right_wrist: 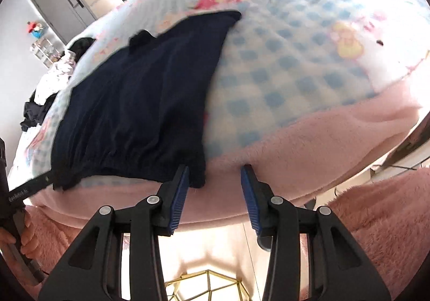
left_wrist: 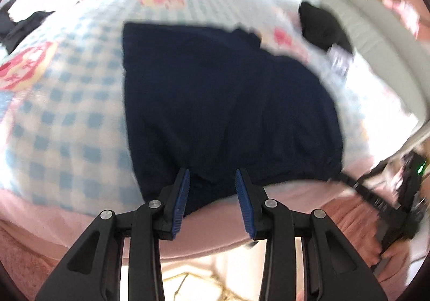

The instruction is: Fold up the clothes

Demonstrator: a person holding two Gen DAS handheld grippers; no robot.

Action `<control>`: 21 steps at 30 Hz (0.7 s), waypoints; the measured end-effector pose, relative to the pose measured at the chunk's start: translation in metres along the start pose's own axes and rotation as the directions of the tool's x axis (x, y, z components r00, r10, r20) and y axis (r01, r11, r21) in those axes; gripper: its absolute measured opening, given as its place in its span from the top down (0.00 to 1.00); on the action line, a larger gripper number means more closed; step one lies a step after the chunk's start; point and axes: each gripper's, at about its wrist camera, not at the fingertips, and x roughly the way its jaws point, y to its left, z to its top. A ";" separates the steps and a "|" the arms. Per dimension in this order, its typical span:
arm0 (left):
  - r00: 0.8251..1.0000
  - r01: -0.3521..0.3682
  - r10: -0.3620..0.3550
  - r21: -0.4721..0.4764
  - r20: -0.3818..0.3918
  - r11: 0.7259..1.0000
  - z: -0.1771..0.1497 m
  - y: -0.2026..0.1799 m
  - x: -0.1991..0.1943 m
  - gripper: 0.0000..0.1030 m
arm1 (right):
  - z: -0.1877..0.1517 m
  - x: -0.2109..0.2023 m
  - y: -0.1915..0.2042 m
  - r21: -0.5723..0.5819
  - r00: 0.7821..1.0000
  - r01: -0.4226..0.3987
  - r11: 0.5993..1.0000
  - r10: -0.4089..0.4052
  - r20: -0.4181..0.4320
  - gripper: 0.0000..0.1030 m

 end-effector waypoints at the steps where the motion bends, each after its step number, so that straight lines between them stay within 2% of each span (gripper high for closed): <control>1: 1.000 0.009 -0.009 -0.013 0.012 1.000 0.000 0.003 -0.003 0.64 | 0.001 -0.003 0.002 -0.002 0.999 -0.041 0.999 0.041 0.017 0.60; 3: 1.000 0.009 -0.008 -0.034 0.025 0.999 0.001 0.009 -0.006 0.64 | 0.003 -0.004 0.006 -0.007 0.997 -0.070 0.998 0.070 0.035 0.60; 6: 0.999 -0.052 0.051 -0.035 -0.006 0.998 -0.005 0.015 0.000 0.64 | 0.002 0.012 0.009 -0.045 1.000 0.025 0.999 -0.025 -0.016 0.60; 9: 0.994 -0.108 0.107 -0.043 -0.023 0.993 -0.010 0.024 0.000 0.64 | 0.001 0.019 0.000 -0.020 0.996 0.072 0.997 -0.073 -0.057 0.61; 11: 0.993 -0.120 0.121 -0.060 0.003 0.991 -0.011 0.031 -0.008 0.64 | 0.002 0.017 -0.009 0.018 0.996 0.063 0.998 -0.062 -0.065 0.61; 12: 0.995 -0.090 0.093 -0.066 0.031 0.994 -0.011 0.032 -0.013 0.64 | 0.003 0.013 -0.014 0.040 0.997 0.047 0.998 -0.045 -0.058 0.61; 14: 0.996 -0.021 0.026 -0.065 0.090 0.998 -0.012 0.031 -0.027 0.64 | 0.003 0.001 -0.015 0.073 1.000 -0.025 0.997 0.026 -0.013 0.60; 15: 0.995 -0.018 0.023 -0.046 0.099 0.999 -0.013 0.027 -0.029 0.64 | 0.005 -0.006 -0.016 0.085 0.997 -0.076 0.993 0.075 0.015 0.59; 16: 0.995 -0.038 0.040 -0.022 0.094 0.999 -0.013 0.023 -0.027 0.64 | 0.007 -0.009 -0.015 0.088 0.993 -0.119 0.989 0.117 0.032 0.59; 18: 0.995 -0.088 0.088 -0.005 0.056 0.996 -0.015 0.021 -0.015 0.64 | 0.008 -0.006 -0.011 0.077 0.990 -0.141 0.987 0.140 0.025 0.59; 21: 0.986 -0.163 0.161 -0.027 -0.050 0.986 -0.022 0.029 0.007 0.63 | 0.004 0.014 -0.005 0.031 0.997 -0.059 0.998 0.061 -0.053 0.61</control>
